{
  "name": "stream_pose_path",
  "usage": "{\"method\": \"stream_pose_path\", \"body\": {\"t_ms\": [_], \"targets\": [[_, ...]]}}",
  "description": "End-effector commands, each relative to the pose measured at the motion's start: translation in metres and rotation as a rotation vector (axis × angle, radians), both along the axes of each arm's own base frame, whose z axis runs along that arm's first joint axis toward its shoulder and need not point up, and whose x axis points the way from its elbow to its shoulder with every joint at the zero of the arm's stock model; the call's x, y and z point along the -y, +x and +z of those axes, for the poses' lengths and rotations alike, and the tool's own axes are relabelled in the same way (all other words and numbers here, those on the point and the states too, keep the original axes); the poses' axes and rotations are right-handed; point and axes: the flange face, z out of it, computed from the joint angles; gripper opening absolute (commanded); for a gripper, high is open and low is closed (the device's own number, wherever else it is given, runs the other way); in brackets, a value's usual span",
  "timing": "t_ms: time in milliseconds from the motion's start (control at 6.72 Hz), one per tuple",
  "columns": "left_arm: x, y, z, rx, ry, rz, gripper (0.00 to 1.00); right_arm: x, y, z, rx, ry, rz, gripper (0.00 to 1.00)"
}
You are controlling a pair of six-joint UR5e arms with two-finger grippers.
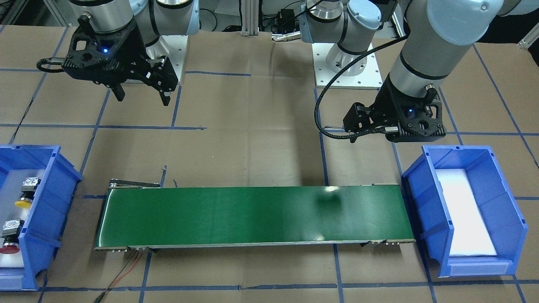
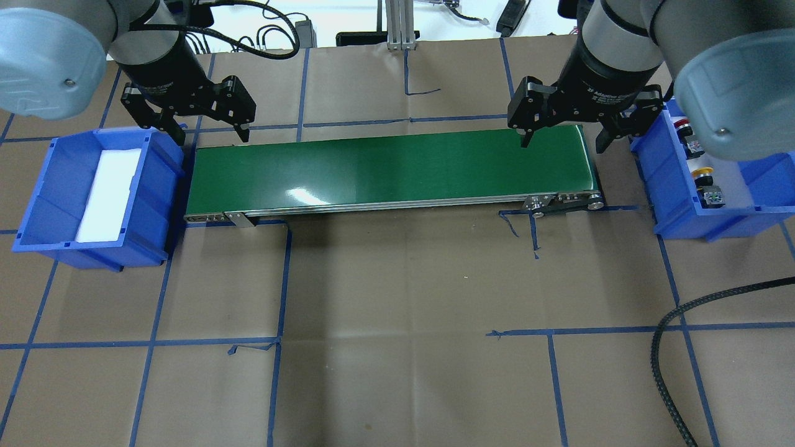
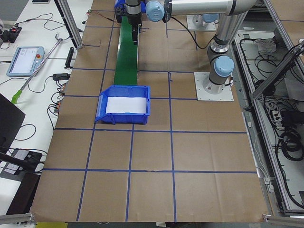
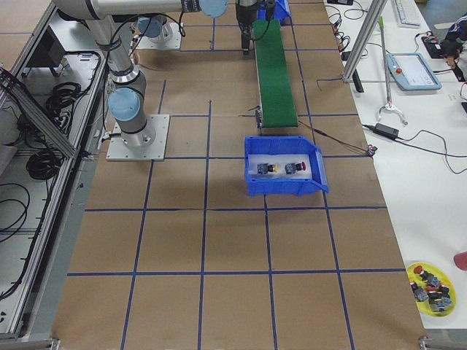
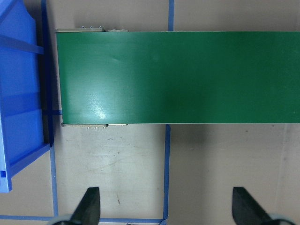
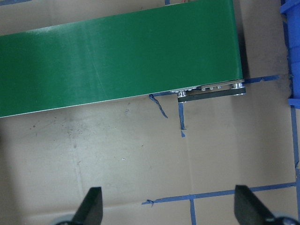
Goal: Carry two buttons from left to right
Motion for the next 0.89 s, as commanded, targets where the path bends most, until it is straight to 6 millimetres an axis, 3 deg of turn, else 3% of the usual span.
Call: {"method": "stream_pose_path", "body": {"t_ms": [0, 744], "targets": [[0.0001, 0.0001, 0.0004, 0.000, -0.001, 0.000, 1.00, 0.0006, 0.0001, 0.0001, 0.001, -0.002, 0.000, 1.00], [0.0001, -0.0001, 0.0004, -0.002, -0.001, 0.000, 1.00, 0.0034, 0.0009, -0.0020, 0.007, 0.004, -0.007, 1.00]]}}
